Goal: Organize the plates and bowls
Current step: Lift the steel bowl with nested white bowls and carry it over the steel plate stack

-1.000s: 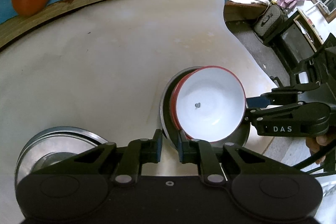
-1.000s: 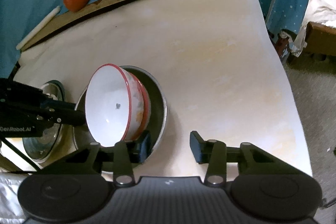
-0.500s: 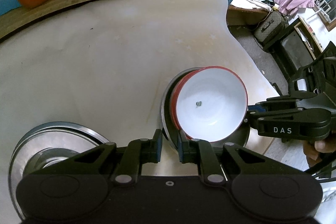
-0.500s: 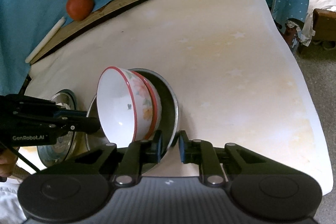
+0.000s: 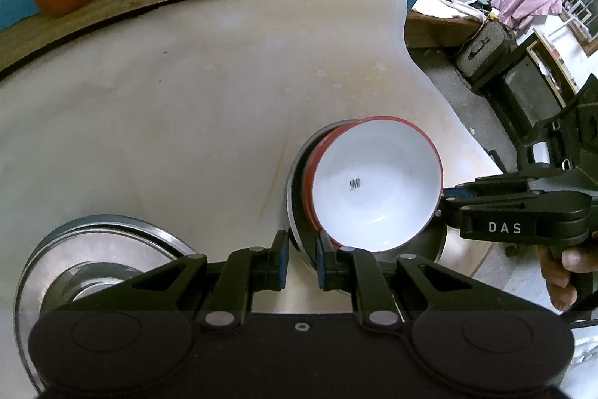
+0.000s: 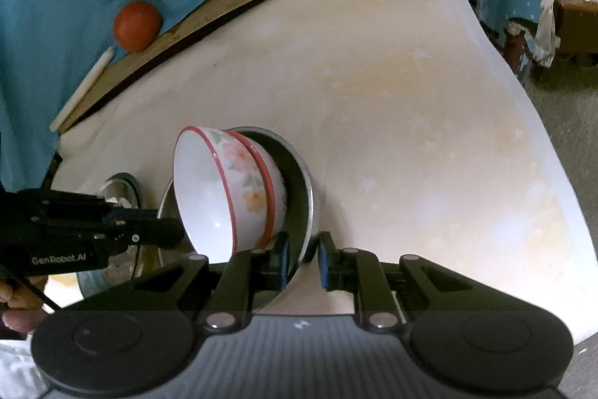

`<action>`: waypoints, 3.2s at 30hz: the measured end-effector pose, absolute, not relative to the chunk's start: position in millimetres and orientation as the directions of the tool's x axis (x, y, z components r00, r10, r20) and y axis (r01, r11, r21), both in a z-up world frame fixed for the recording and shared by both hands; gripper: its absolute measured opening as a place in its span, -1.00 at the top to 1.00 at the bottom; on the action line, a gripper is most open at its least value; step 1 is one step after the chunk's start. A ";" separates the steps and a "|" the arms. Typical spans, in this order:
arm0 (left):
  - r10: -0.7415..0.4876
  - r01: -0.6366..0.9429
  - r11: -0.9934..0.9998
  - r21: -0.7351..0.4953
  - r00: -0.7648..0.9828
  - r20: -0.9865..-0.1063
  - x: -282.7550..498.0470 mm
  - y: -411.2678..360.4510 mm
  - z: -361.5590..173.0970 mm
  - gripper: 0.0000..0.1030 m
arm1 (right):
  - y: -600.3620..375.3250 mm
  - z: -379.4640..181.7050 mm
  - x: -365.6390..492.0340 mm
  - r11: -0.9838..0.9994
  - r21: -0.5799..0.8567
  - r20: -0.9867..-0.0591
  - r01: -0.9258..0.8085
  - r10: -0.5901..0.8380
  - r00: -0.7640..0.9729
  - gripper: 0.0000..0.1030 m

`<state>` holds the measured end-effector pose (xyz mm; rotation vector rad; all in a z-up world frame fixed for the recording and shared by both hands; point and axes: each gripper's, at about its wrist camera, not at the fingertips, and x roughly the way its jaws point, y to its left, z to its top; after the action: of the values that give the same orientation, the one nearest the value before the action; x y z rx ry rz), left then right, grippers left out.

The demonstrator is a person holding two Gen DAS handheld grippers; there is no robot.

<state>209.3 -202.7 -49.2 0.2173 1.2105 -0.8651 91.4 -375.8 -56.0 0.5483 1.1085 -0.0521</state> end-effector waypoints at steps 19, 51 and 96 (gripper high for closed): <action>-0.487 0.652 0.694 -0.305 0.113 -0.866 209.1 -187.1 -43.3 0.74 | -371.7 -52.6 93.0 0.871 0.391 -0.857 0.297 0.227 0.463 0.69; -0.494 0.516 0.800 -0.307 0.274 -0.825 207.1 -115.5 -2.3 0.75 | -337.1 -23.8 139.4 0.907 0.403 -0.817 0.125 0.295 0.495 0.69; -0.404 0.291 0.906 -0.306 0.388 -0.829 204.6 -29.4 4.8 0.76 | -257.0 -18.3 196.2 0.910 0.391 -0.820 -0.137 0.412 0.398 0.69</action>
<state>204.6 -29.4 4.8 -0.1171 1.0866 -0.4434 196.2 -257.0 -18.3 0.2800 1.1111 0.3531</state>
